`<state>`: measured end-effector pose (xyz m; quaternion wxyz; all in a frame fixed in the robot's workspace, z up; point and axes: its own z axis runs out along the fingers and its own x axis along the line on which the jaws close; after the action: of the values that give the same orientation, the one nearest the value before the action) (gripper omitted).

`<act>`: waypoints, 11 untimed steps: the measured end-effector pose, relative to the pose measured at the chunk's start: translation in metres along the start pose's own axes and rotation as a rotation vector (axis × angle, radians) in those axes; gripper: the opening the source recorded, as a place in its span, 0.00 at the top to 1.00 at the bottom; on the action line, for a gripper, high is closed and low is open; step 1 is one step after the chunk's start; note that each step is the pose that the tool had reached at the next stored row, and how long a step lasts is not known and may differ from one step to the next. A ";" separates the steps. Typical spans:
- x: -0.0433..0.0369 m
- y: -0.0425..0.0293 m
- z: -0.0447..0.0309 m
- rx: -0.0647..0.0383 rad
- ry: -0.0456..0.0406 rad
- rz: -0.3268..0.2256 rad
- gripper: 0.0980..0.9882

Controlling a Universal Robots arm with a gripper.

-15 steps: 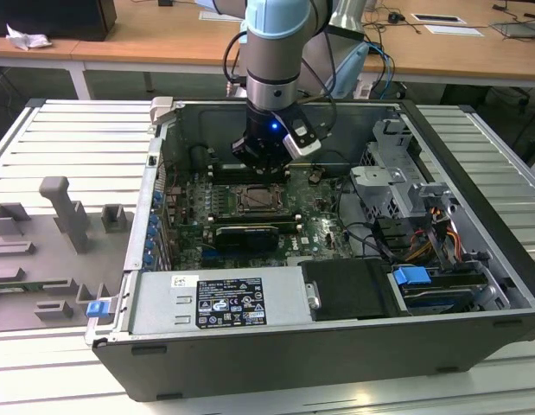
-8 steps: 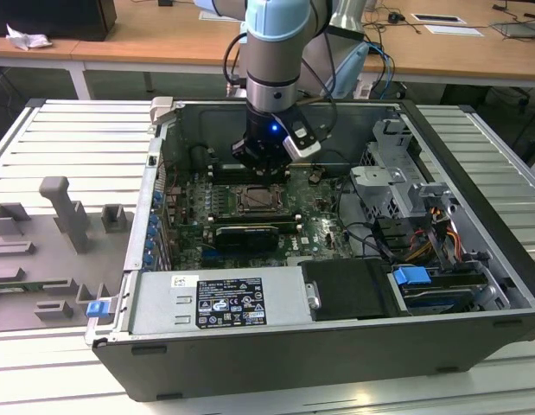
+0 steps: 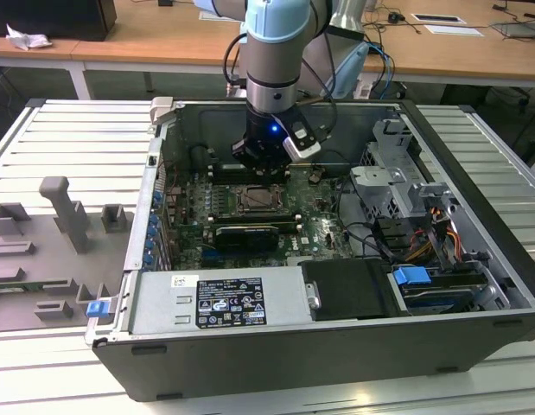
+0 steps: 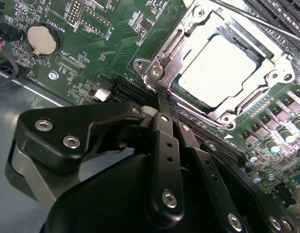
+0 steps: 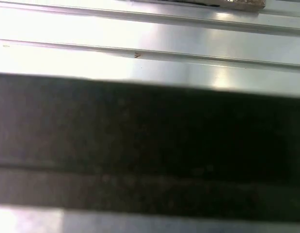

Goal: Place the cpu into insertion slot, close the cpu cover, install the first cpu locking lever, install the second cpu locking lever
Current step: 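Install the first cpu locking lever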

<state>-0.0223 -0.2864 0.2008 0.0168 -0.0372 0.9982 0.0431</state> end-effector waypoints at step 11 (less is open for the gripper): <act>0.0000 -0.0036 -0.0099 0.001 0.0005 0.000 0.99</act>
<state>-0.0224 -0.2908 0.2104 0.0165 -0.0372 0.9983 0.0425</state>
